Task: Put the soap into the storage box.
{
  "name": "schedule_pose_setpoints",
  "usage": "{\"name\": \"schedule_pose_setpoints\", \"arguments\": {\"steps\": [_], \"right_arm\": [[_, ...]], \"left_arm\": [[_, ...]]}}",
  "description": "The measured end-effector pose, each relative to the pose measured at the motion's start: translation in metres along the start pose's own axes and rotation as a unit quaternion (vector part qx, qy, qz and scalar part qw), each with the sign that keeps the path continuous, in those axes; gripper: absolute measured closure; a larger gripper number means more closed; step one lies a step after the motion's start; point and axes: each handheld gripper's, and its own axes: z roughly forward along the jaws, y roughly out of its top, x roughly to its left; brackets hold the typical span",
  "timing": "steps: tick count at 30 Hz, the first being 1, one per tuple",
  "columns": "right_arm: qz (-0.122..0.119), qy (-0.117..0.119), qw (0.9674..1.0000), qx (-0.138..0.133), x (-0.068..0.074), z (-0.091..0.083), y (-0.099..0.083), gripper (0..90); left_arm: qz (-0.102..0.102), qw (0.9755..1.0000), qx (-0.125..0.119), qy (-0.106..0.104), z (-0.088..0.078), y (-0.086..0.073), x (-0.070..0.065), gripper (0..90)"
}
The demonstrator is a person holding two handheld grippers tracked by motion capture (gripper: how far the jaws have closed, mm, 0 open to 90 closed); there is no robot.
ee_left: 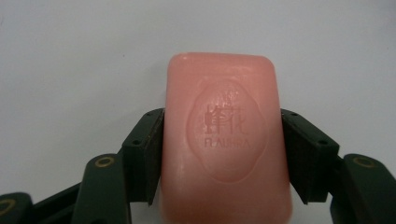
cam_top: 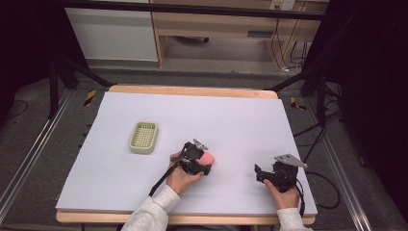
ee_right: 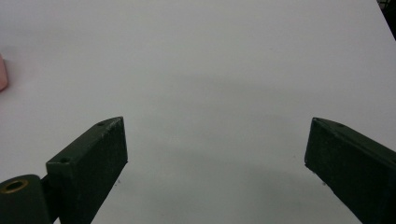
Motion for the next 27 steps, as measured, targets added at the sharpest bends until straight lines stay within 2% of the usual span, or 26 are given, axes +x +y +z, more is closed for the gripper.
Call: {"name": "schedule_pose_setpoints", "arguments": {"steps": [9, 20, 27], "right_arm": [[0.001, 0.001, 1.0000, -0.001, 0.000, 0.000, 0.000, 6.1], [0.001, 0.001, 1.0000, -0.003, -0.001, -0.001, 0.000, 6.1], [0.001, 0.001, 1.0000, -0.004, -0.001, -0.001, 0.000, 6.1]], "left_arm": [[0.008, 0.9999, 0.004, 0.007, -0.004, 0.000, 0.001, 37.3], [-0.003, 0.9996, -0.028, -0.001, -0.036, 0.003, 0.012, 37.3], [-0.005, 0.9993, -0.036, -0.003, -0.054, 0.000, 0.020, 37.3]]}}
